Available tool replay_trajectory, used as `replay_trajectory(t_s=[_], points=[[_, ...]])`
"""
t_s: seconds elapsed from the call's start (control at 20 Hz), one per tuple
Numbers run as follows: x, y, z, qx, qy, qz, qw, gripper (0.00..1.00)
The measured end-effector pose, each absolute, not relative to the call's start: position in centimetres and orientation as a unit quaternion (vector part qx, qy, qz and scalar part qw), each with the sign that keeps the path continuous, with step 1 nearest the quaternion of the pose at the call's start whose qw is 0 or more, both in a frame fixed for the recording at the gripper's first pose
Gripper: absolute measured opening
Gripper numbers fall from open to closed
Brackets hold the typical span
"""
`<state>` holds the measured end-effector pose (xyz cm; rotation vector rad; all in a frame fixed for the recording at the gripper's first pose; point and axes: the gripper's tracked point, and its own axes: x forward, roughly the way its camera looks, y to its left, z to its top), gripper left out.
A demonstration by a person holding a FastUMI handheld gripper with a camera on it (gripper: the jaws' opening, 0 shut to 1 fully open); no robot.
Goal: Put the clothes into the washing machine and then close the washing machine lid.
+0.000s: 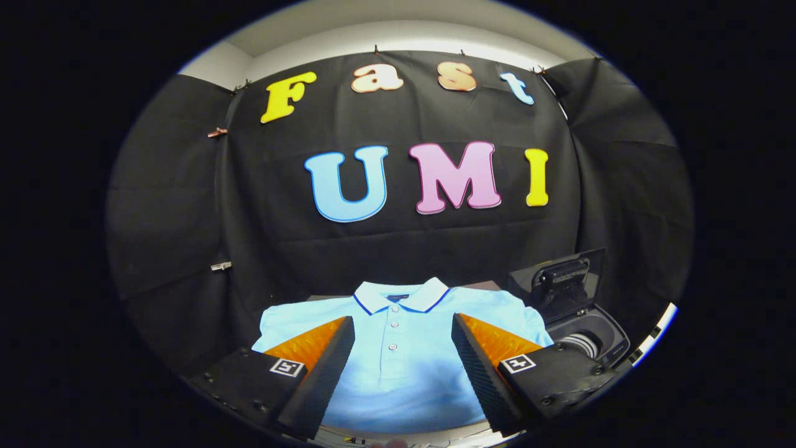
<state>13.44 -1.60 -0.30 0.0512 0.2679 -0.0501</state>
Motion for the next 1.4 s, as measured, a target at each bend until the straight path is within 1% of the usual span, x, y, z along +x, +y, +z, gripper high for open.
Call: replay_trajectory(t_s=[0.25,0.5,0.8,0.95,1.1,1.15,1.25,1.35,1.4], points=[[17.5,-1.4,-2.9,0.019,0.253,-0.032,0.967,0.99],[20.3,-0.7,-5.9,0.006,0.349,-0.027,0.937,0.99],[20.0,-1.2,-9.4,0.037,0.466,-0.045,0.883,0.99],[19.8,-1.4,-9.5,0.031,0.493,-0.057,0.868,0.98],[19.4,-1.9,-9.9,-0.018,0.525,-0.054,0.849,0.97],[19.2,-2.1,-9.8,-0.029,0.531,-0.051,0.846,0.92],[19.0,-1.9,-9.5,-0.021,0.531,-0.059,0.845,0.92],[19.0,-2.0,-9.5,-0.02,0.533,-0.06,0.844,0.87],[18.9,-2.1,-9.5,-0.022,0.534,-0.058,0.843,0.87]])
